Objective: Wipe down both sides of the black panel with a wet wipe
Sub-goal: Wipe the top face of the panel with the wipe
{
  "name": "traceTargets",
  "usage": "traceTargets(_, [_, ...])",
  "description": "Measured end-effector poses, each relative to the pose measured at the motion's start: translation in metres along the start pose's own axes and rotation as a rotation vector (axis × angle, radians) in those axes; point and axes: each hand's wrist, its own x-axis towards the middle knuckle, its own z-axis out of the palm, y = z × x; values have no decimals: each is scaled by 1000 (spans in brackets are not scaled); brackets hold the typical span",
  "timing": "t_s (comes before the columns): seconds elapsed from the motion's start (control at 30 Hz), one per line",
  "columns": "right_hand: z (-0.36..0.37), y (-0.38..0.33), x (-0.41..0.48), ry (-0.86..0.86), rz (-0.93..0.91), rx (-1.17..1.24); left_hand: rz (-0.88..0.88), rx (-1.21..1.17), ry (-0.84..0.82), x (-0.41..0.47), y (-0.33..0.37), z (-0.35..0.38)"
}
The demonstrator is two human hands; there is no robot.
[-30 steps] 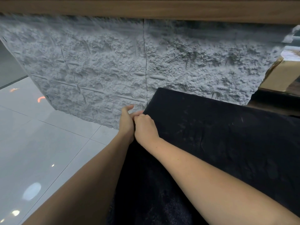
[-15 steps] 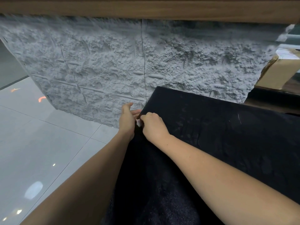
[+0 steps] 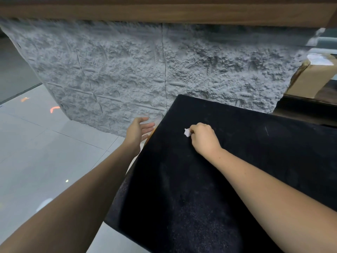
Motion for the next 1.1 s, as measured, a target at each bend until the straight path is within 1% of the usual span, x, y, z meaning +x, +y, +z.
traceTargets(0.1, [-4,7,-3,23,37,9,18,127,-14,-12,-4,-14])
traceTargets(0.23, [-2,9,-5,53,96,21,89,373,4,-29,-19,-35])
traceTargets(0.3, [1,5,-5,67,129,28,88,478,-8,-39,-30,-42])
traceTargets(0.4, [5,0,-5,80,168,47,64,568,-65,-51,-44,-47])
traceTargets(0.47, [8,-2,-6,88,177,66,80,580,-90,-56,-51,-48])
traceTargets(0.6, [17,-13,-10,102,157,67,101,534,-86,-58,-56,-47])
traceTargets(0.87, [43,-69,-16,122,67,52,127,464,-85,-63,-59,-44])
traceTargets(1.1, [59,-113,-15,54,-34,49,130,472,-85,-59,-63,-46])
